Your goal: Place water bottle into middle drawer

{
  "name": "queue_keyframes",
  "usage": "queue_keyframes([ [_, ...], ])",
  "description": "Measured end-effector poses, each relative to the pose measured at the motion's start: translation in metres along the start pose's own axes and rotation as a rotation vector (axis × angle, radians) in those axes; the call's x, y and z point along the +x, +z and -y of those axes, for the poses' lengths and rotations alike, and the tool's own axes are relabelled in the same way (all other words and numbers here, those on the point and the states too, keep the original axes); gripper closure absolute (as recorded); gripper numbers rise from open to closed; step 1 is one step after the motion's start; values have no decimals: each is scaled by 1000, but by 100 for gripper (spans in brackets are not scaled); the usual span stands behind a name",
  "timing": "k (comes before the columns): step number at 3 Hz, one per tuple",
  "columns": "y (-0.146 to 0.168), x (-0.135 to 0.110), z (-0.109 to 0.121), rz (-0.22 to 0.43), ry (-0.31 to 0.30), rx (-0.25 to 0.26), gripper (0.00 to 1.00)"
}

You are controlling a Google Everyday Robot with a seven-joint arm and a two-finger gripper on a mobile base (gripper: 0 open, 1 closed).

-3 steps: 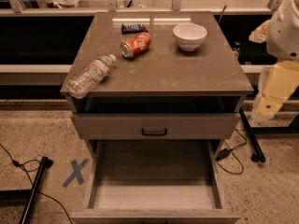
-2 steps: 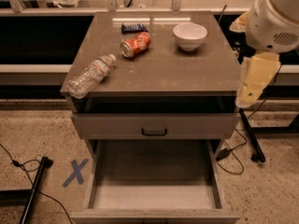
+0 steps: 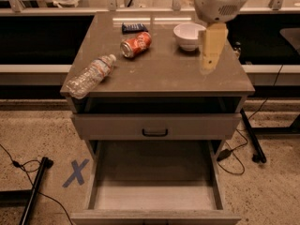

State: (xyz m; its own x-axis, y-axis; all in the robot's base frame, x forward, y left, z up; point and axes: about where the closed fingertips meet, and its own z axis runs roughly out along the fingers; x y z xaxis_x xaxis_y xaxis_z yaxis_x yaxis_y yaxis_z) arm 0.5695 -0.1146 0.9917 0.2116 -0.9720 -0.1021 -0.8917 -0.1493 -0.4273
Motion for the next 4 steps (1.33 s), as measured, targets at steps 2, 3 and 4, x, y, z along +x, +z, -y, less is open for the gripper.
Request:
queue_keyframes([
  [2, 37, -79, 49, 144, -437, 18, 0],
  [3, 40, -80, 50, 137, -531, 16, 0],
  [4, 45, -82, 54, 131, -574, -16, 0],
])
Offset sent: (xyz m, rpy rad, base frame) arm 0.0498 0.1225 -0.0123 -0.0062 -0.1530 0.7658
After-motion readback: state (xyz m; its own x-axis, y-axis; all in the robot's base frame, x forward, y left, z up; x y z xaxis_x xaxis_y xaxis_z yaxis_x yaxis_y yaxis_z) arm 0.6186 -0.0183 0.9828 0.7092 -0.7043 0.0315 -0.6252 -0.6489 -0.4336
